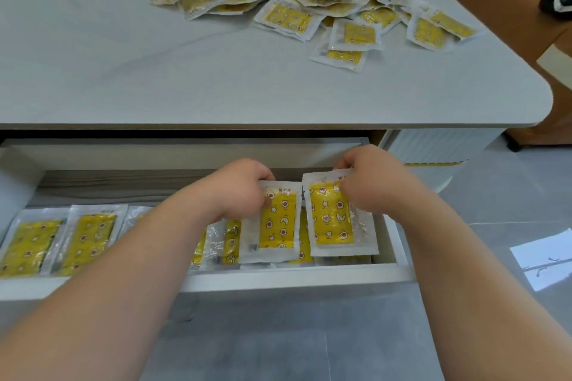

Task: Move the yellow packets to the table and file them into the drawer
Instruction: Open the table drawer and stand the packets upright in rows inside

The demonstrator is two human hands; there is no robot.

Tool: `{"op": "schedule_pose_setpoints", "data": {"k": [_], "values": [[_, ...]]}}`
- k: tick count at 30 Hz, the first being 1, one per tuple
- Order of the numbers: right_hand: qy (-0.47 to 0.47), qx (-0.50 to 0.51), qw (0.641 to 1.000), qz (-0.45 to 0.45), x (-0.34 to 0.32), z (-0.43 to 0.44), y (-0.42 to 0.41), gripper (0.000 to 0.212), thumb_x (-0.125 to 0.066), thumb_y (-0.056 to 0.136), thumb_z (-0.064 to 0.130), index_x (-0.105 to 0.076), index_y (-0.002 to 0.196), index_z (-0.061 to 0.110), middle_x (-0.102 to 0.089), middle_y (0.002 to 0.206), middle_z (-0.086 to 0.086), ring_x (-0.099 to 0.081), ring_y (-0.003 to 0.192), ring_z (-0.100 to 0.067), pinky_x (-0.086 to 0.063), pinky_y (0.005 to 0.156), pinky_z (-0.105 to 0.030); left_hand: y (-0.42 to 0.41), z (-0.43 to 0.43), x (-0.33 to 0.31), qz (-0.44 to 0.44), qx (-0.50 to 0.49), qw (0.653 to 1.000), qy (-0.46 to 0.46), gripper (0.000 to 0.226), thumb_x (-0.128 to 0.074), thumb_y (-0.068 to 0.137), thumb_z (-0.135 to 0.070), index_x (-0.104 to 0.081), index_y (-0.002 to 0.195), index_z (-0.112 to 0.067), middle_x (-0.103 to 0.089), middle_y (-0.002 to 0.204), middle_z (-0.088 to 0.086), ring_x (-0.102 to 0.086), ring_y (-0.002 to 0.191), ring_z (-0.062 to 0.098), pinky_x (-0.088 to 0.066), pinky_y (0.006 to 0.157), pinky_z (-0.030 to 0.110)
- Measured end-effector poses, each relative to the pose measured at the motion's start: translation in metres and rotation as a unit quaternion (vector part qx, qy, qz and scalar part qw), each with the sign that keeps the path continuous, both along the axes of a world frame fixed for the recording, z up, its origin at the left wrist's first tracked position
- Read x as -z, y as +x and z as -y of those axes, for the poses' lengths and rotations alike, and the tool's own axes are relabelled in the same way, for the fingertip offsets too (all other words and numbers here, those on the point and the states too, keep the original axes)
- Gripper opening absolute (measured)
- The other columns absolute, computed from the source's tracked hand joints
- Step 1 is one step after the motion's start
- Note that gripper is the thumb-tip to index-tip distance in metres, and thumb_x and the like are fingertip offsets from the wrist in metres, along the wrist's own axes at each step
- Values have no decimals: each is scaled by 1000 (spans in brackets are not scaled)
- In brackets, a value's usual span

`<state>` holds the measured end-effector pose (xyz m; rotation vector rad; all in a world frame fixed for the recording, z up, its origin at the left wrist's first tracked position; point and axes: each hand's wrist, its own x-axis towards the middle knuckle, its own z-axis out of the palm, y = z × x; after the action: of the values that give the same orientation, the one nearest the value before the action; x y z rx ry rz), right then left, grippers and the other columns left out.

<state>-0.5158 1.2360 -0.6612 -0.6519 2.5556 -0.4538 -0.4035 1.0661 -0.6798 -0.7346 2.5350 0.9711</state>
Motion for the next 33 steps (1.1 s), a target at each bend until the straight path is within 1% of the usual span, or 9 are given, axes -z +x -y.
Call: {"op": "schedule_pose_setpoints", "data": {"k": [3, 8, 11, 15, 18, 23, 26, 29, 33], "values": [[7, -4, 1000, 9, 4, 5, 4, 25, -63, 93, 6, -65, 111, 22, -67, 105, -2, -65, 97, -21, -54, 73, -30, -1, -2, 5, 18, 17, 999, -28, 20, -65, 95, -14, -64, 111, -27, -64, 100, -7, -60, 83, 12, -43, 60, 23], [31, -9, 999, 23, 10, 11, 5, 28, -61, 93, 3, -64, 114, 22, -67, 106, -3, -65, 98, -21, -57, 80, -33, -1, -2, 8, 48, 39, 997, -54, 40, -60, 94, -4, -60, 128, -24, -61, 125, -1, -56, 101, 16, -46, 76, 26], [48, -17, 998, 34, 11, 11, 3, 30, -60, 92, 1, -64, 114, 22, -67, 106, -3, -64, 99, -22, -58, 85, -35, -1, -4, 8, 54, 60, 995, -60, 48, -62, 92, -4, -56, 134, -26, -58, 132, -1, -54, 103, 16, -46, 78, 26], [73, -29, 996, 47, 13, 11, 3, 31, -59, 92, -1, -65, 113, 22, -67, 108, -4, -64, 101, -22, -56, 82, -32, -4, -5, 10, 61, 75, 992, -84, 51, -64, 94, -7, -55, 139, -28, -58, 134, -2, -56, 112, 19, -45, 80, 26], [100, -47, 993, 44, 14, 13, 3, 35, -60, 92, -1, -64, 120, 19, -66, 113, -5, -63, 104, -23, -55, 87, -32, -5, -6, 10, 62, 80, 990, -97, 51, -62, 94, -6, -54, 140, -27, -57, 136, -1, -57, 117, 21, -44, 80, 26], [162, -92, 982, 45, 25, 10, 10, 37, -57, 93, 1, -63, 128, 14, -66, 116, -6, -63, 103, -23, -51, 79, -29, -7, -8, 8, 77, 83, 991, -70, 56, -57, 93, 4, -55, 141, -25, -55, 138, 0, -60, 106, 19, -46, 72, 25], [166, -99, 981, 32, 24, 9, 11, 36, -56, 93, 1, -64, 127, 13, -66, 113, -6, -61, 96, -21, -46, 75, -27, -7, -8, 8, 77, 79, 992, -64, 60, -57, 93, 6, -51, 144, -25, -54, 140, 1, -63, 111, 22, -50, 76, 27], [168, -101, 980, 22, 20, 9, 11, 39, -54, 94, 0, -61, 130, 12, -64, 123, -9, -60, 102, -24, -45, 77, -27, -6, -6, 8, 72, 72, 994, -49, 58, -58, 92, 5, -53, 142, -25, -57, 136, 1, -64, 112, 21, -56, 85, 30], [194, -117, 974, 23, 20, 9, 13, 31, -53, 96, 1, -63, 124, 11, -64, 108, -6, -56, 92, -21, -44, 75, -27, -6, -6, 8, 63, 67, 995, -35, 55, -55, 93, 6, -55, 139, -25, -53, 141, 0, -64, 111, 21, -57, 88, 32]]}}
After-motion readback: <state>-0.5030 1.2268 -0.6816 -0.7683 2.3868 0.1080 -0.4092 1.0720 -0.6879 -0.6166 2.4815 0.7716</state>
